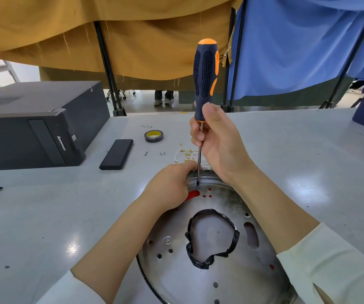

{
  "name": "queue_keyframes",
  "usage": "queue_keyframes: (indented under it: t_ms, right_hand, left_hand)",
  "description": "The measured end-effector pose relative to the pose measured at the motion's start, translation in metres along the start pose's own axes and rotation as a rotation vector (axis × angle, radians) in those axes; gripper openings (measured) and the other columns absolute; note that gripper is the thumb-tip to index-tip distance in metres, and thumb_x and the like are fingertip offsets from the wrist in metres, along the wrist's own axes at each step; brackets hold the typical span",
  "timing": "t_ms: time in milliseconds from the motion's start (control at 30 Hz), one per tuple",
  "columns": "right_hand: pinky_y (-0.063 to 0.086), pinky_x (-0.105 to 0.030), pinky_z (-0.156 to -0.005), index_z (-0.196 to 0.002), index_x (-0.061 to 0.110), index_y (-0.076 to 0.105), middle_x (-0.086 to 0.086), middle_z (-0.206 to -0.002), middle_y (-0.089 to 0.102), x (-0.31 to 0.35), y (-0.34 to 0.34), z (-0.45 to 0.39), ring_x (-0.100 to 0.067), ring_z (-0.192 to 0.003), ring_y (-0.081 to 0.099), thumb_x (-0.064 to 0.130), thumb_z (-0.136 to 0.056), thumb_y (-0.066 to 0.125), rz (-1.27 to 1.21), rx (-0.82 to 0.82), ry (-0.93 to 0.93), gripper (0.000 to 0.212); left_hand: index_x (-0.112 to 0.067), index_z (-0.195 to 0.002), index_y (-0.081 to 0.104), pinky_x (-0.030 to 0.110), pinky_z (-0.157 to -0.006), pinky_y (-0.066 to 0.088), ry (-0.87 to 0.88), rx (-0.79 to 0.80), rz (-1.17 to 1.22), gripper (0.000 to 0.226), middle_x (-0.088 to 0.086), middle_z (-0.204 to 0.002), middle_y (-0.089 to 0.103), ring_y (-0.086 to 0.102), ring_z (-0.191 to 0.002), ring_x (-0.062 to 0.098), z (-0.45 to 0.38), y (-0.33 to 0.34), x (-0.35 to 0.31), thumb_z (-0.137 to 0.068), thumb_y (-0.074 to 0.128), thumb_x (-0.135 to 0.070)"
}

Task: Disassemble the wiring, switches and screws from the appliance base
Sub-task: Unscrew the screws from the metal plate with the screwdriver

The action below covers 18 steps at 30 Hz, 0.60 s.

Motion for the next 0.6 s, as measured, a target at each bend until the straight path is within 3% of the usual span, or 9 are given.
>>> queue_keyframes:
  t_ms: [167, 333, 500, 600]
  right_hand:
    - [0.028, -0.024, -0.055, -0.101, 0.01, 0.044, -0.001, -0.069, 0.045, 0.001, -0.0054, 0.0001, -0.011, -0.057, 0.033, 0.011, -0.1, 0.043, 0.014, -0.046, -0.033, 0.001]
    - [0.029, -0.025, -0.058, -0.115, 0.004, 0.054, 0.001, -0.071, 0.051, -0.0036, -0.0011, -0.0001, -0.009, -0.059, 0.034, 0.024, -0.103, 0.029, 0.022, 0.007, -0.008, 0.034]
    - [0.027, -0.023, -0.053, -0.105, 0.015, 0.046, 0.007, -0.061, 0.044, -0.0048, -0.0023, -0.0019, -0.006, -0.053, 0.033, 0.027, -0.095, 0.049, 0.068, -0.009, -0.015, 0.016]
    - [0.028, -0.024, -0.054, -0.101, 0.015, 0.044, 0.006, -0.062, 0.044, -0.0043, -0.0058, -0.0014, -0.007, -0.054, 0.034, 0.024, -0.096, 0.049, 0.071, -0.016, -0.043, 0.011]
  left_hand:
    - [-0.029, -0.12, 0.055, 0.04, -0.077, 0.051, 0.001, 0.0, -0.004, 0.038, 0.001, -0.105, 0.066, 0.059, -0.092, 0.025, 0.0003, -0.0001, -0.0009, -0.085, 0.06, -0.016]
    - [-0.028, -0.124, 0.054, 0.04, -0.081, 0.05, 0.006, 0.002, -0.014, 0.042, 0.002, -0.108, 0.066, 0.059, -0.097, 0.026, 0.0005, -0.0004, -0.0021, -0.085, 0.059, -0.015]
    - [-0.029, -0.127, 0.053, 0.041, -0.082, 0.051, 0.003, 0.005, -0.011, 0.045, 0.001, -0.109, 0.066, 0.059, -0.097, 0.025, 0.0012, -0.0008, -0.0028, -0.085, 0.059, -0.015]
    - [-0.03, -0.128, 0.052, 0.042, -0.083, 0.051, -0.004, 0.011, -0.01, 0.046, 0.001, -0.112, 0.066, 0.06, -0.099, 0.025, 0.0011, -0.0008, -0.0026, -0.085, 0.059, -0.016]
Point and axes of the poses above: each hand's wrist, its own z-axis away from the middle knuckle, its own y-axis out of the palm, x = y × z, the point moved 7 cm from there along -z, towards the middle knuckle
